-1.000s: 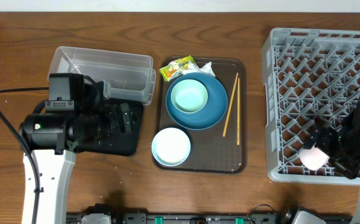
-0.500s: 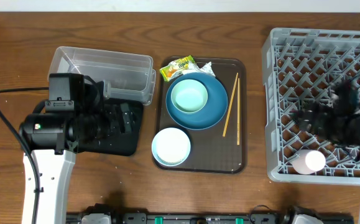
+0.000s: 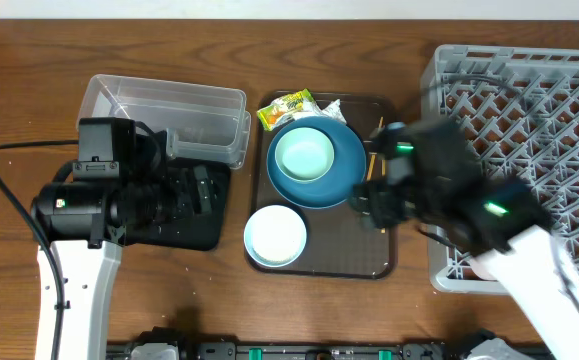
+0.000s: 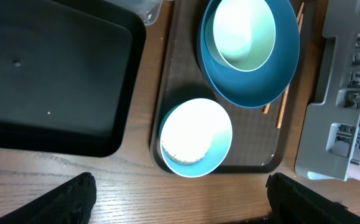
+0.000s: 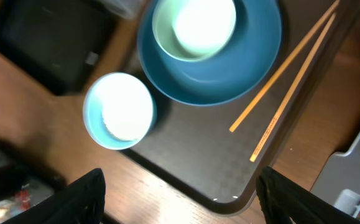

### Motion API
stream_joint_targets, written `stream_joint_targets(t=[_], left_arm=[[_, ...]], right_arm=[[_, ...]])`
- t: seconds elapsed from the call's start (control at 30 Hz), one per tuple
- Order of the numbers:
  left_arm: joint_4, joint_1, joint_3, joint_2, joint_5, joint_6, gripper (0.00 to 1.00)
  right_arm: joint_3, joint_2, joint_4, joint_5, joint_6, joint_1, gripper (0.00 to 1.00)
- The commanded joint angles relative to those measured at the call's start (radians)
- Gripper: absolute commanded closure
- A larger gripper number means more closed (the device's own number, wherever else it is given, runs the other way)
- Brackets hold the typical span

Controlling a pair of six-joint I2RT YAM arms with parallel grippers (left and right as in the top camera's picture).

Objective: Sort waste into correct bins and load items into the dishwasher rack
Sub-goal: 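Grasp the mint bowl rim on the teal plate with the right gripper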

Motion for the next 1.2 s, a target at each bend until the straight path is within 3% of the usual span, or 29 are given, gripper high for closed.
stream_joint_targets(t=[0.0, 0.13, 0.3, 0.67, 0.93, 1.07, 1.17], left_arm=[[-0.003, -0.001, 0.016, -0.003, -0.013, 0.017, 0.10], [-0.003, -0.001, 0.016, -0.003, -0.013, 0.017, 0.10], [-0.002, -0.001, 0.016, -0.003, -0.013, 0.017, 0.10], [-0.003, -0.001, 0.016, -0.003, -0.013, 0.016, 0.10], [-0.003, -0.001, 0.016, -0.003, -0.013, 0.017, 0.10], [-0.003, -0.001, 0.016, -0.003, -0.013, 0.016, 0.10], [-0.003, -0.001, 0.016, -0.003, -0.013, 0.017, 0.10]], right_arm=[[0.005, 0.114, 0.047, 0.148, 0.145, 0.049, 0.27], [0.005, 0.228, 0.232, 0.103, 0.147, 0.053, 0.31], [0.005, 0.365, 0.411, 0.210, 0.203, 0.038, 0.41], [0.005, 0.610, 0.535, 0.138, 0.248, -0.005, 0.51], [0.005, 0.655, 0.538, 0.138, 0.278, -0.023, 0.75], [0.005, 0.650, 0.536, 0.140, 0.279, -0.046, 0.99], [0.005, 0.640, 0.529, 0.123, 0.278, -0.070, 0.99]])
